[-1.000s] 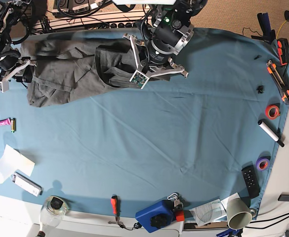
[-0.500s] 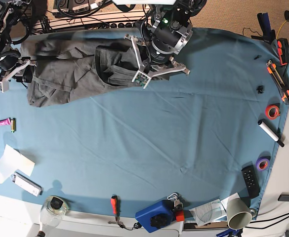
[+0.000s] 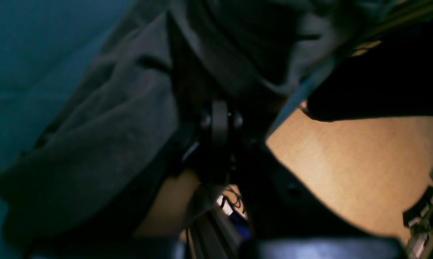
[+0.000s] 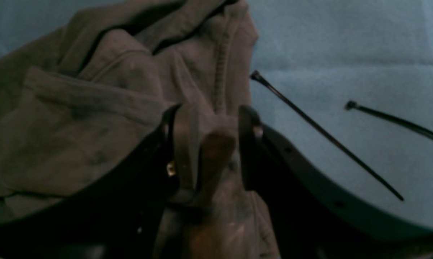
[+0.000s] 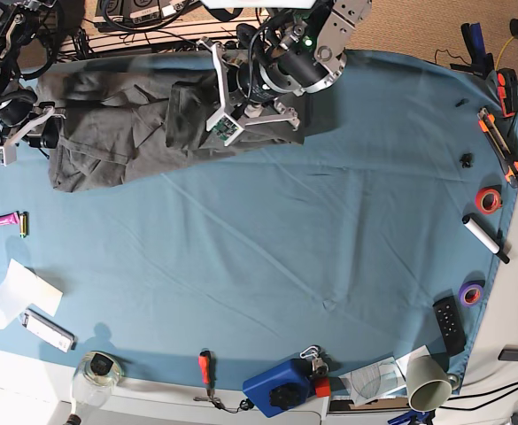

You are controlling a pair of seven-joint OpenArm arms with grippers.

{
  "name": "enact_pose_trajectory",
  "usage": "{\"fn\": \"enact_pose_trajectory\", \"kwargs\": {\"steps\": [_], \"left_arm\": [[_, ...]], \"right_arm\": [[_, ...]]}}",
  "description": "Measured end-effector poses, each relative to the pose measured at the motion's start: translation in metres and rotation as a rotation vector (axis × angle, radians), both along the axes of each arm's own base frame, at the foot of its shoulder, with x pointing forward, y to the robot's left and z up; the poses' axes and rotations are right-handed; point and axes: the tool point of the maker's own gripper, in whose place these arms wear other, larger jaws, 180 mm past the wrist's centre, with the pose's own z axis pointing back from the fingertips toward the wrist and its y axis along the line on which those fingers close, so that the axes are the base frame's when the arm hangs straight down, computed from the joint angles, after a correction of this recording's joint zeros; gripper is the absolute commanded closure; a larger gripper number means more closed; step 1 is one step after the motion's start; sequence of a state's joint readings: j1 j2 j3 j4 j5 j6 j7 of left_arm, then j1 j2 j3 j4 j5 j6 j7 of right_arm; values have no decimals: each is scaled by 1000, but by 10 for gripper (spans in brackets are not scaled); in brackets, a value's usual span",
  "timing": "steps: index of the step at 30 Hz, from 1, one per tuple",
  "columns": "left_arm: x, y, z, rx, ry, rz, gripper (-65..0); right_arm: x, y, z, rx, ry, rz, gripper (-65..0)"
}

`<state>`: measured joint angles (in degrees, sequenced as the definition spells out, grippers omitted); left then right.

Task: Fold the T-shirt properly
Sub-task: 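Lower the strip end onto the shirt and open the left gripper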

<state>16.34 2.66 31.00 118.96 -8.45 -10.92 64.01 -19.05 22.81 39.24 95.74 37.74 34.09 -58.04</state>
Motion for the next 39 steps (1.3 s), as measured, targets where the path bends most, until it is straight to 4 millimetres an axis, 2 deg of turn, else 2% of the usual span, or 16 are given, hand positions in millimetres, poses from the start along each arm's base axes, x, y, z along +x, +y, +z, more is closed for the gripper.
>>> {"fn": "enact_pose_trajectory", "kwargs": {"steps": [7,11,13,15,18,22,23,26,30,32,36,39], "left_arm": [[-1,1,-1,10,-2,-8,0],[6,22,-13,126,23,98,0],[8,25,-14,143,22,120,0],[8,19,-8,95,10,115,0],[-5,0,4,-10,-11,-14,0],[-11,-14,5,-105,27,-37,0],[-12,-19,3,-125,33,-53,0],[-8,-19,-31,-44,96,-57,0],[-1,-36,-41,-33,111,-86,0],[-14,-33,-57,23,175,-116,0],[-12,-31,-59,38,184,-111,0],[-3,-30,-48,28,160,-85,0]], "right_arm": [[0,0,0,0,0,0,-190],[0,0,0,0,0,0,-190],[0,0,0,0,0,0,-190],[0,0,0,0,0,0,-190],[0,0,0,0,0,0,-190],[0,0,0,0,0,0,-190],[0,0,0,0,0,0,-190],[0,0,0,2,0,0,-190],[0,0,-1,1,1,-1,-190],[-1,1,-1,1,3,2,-190],[-1,1,-1,3,3,-1,-190],[0,1,-1,3,2,-2,-190]]}}
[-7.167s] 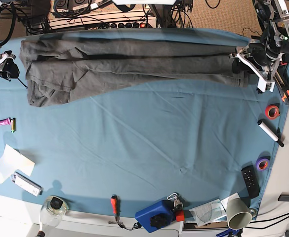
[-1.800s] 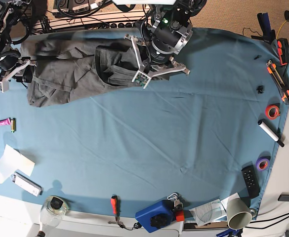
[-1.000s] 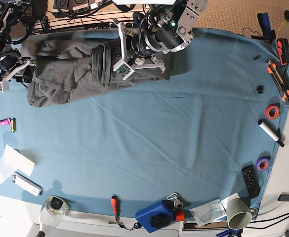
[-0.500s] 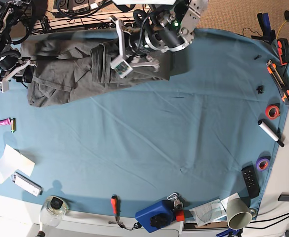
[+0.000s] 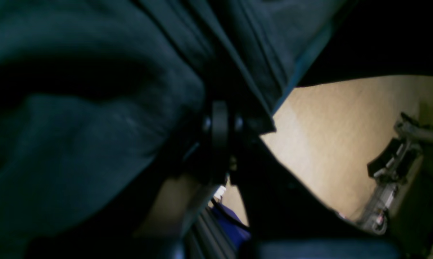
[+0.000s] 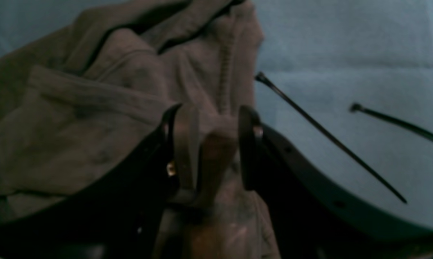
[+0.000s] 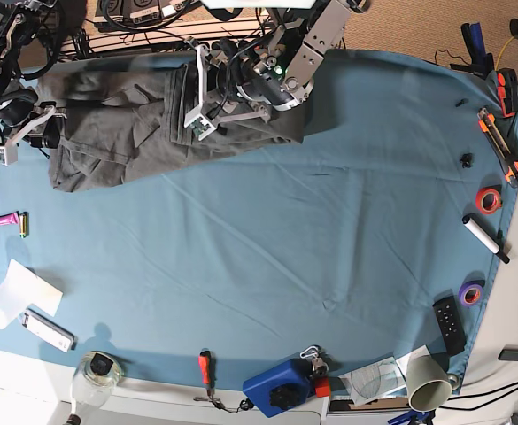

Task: Fold the T-shirt properly
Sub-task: 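Lower the strip end onto the shirt and open the left gripper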

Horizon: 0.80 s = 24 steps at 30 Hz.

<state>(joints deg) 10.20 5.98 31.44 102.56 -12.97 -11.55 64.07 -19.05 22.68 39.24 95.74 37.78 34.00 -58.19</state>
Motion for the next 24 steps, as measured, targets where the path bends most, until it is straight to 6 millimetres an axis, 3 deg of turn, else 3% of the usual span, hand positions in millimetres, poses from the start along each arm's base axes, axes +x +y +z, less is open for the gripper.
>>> {"fn": "enact_pose_trajectory", "kwargs": {"steps": [4,11,18,21,24], "left_arm": [[29,8,17,47,-140,36,0],[45,31,7,173,-207,73,0],[88,76,21,220,-263,275,0],[90,94,16,235,-251,300,0],[94,126,7,287,-246,333,0]], "right_arm": [[0,0,0,-1,1,1,-190],[0,0,0,-1,1,2,-190],[0,0,0,-1,2,1,-190],[0,0,0,-1,1,1,-190],[0,0,0,-1,2,1,-190]]}}
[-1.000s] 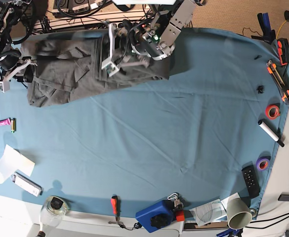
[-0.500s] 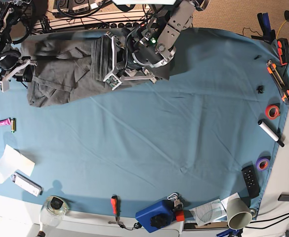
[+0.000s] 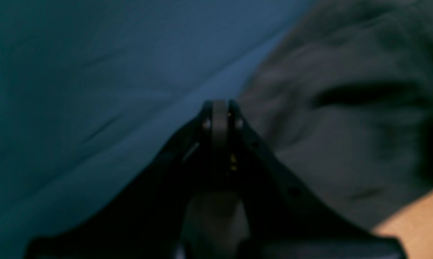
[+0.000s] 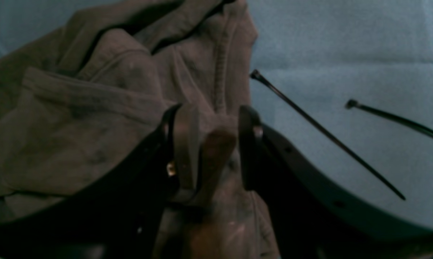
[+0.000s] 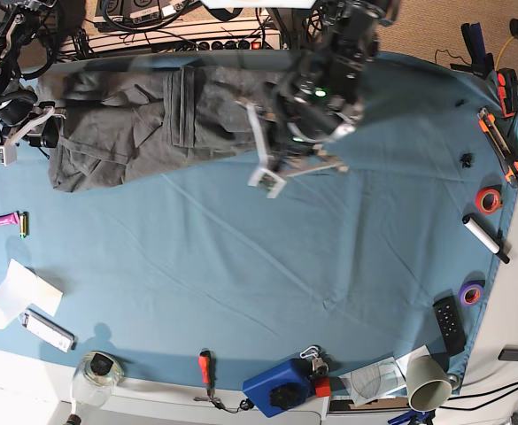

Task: Fold the T-shirt properly
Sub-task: 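Lower the strip end onto the shirt and open the left gripper, then grasp the folded bundle end with the right gripper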

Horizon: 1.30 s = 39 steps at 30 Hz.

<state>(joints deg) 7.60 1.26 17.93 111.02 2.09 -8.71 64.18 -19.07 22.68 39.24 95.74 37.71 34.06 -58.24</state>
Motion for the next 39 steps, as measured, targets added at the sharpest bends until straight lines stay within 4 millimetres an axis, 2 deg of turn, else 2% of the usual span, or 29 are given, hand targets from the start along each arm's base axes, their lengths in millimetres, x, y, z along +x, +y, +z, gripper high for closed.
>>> {"fn": "enact_pose_trajectory", "kwargs": {"steps": [2,7,10,14,16,18,22,27,29,32,36,39], "left_arm": [[0,16,-3,-5,17,15,0],[-15,26,5,-120,51,39,0],[-24,29,22,-171,13,30,0],[-24,34,53,-224,-88,57,0],[-27,37,59,-226,-103,62,0],[-33,43,57,-203,-100,52,0],[-49,53,45,-160,-55,40,0],[-53,56,41,-143,-35,36,0],[-53,56,41,-144,-35,36,0],[-54,56,41,-144,-35,35,0],[-59,56,38,-144,-17,36,0],[-65,56,34,-143,1,38,0]], "right_arm": [[0,0,0,0,-1,0,-190],[0,0,0,0,-3,0,-190],[1,0,1,0,-5,0,-189],[3,3,3,23,-21,2,-189],[6,9,6,62,-46,8,-189],[8,11,8,76,-41,14,-189],[14,-1,19,73,-43,-20,-189],[23,-7,37,111,-110,-48,-190],[22,-10,36,97,-90,-49,-190],[10,-8,26,95,0,-41,-193],[-1,-5,18,84,46,-3,-327],[-8,-5,13,82,69,-6,-337]]}}
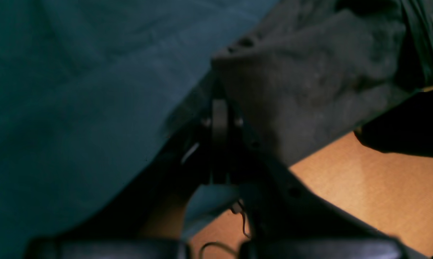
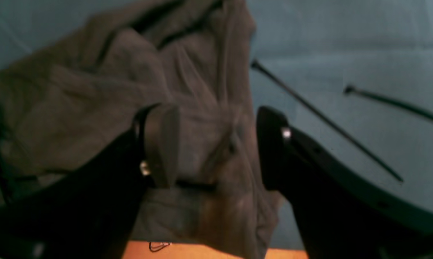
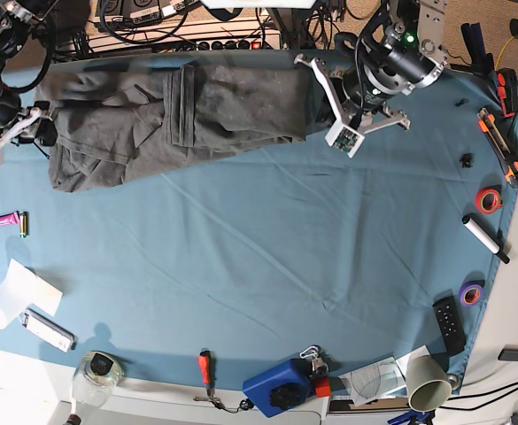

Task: Fold the T-shirt properly
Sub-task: 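Grasp the folded bundle end with the right gripper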

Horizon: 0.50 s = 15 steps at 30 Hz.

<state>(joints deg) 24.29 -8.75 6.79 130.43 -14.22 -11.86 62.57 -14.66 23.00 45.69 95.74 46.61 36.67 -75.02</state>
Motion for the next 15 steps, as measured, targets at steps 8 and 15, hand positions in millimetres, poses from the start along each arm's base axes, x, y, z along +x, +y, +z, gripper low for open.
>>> {"fn": "enact_pose_trajectory", "kwargs": {"steps": [8,15], "left_arm": [[-3,0,-2,0,10,0,0],[-4,0,-2,-1,10,0,0]], "right_arm": [[10,11,14,95,-52,8,-337],[11,-9,14,68,-27,-7,-336]]}}
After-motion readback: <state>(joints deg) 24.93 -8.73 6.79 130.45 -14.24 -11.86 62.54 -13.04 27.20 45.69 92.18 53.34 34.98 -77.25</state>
